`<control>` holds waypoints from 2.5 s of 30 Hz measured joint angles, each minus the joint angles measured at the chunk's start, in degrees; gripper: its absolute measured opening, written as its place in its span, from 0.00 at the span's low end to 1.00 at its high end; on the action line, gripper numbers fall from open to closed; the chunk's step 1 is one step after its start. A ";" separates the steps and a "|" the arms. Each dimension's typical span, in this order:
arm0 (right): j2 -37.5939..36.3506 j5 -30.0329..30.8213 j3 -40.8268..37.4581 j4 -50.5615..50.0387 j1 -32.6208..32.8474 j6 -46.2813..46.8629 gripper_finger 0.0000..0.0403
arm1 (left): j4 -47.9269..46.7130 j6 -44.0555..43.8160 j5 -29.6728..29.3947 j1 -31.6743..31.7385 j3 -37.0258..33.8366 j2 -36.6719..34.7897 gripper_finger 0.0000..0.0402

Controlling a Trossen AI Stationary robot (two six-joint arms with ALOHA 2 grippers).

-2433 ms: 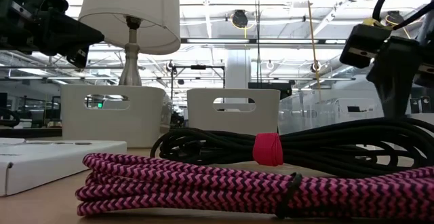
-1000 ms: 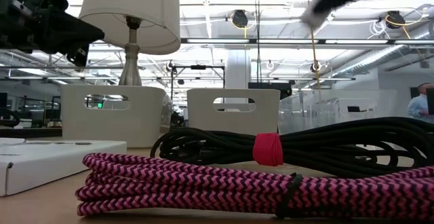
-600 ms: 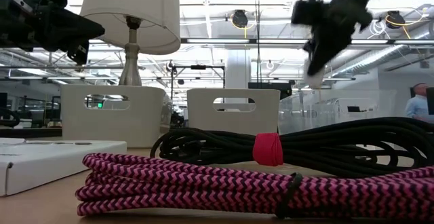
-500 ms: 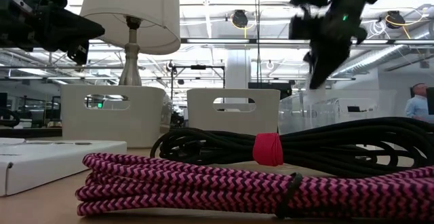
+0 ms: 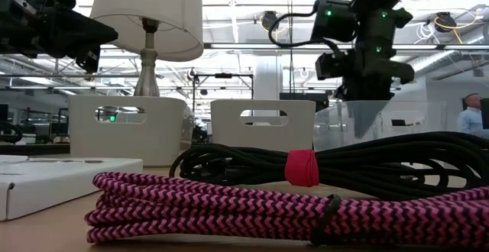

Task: Pick and place items into bin
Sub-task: Put the white charger adapter into the transparent bin, then put the black charger adapter into the transparent bin

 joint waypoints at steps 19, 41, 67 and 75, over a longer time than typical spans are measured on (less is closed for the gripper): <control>1.72 0.44 -4.32 5.01 -0.09 -1.11 0.23 | -0.01 -0.07 0.01 0.00 0.00 -0.01 0.12; -0.96 3.37 -5.41 6.36 0.02 -1.35 0.45 | -0.01 -0.23 0.01 0.00 0.00 0.02 0.12; -26.61 1.35 -4.87 15.73 34.01 2.68 0.52 | 0.19 -6.08 0.01 -0.02 0.00 0.00 0.12; -15.27 9.07 -4.83 25.87 47.10 12.62 0.61 | 0.08 -5.45 -0.03 -0.02 0.00 0.02 0.12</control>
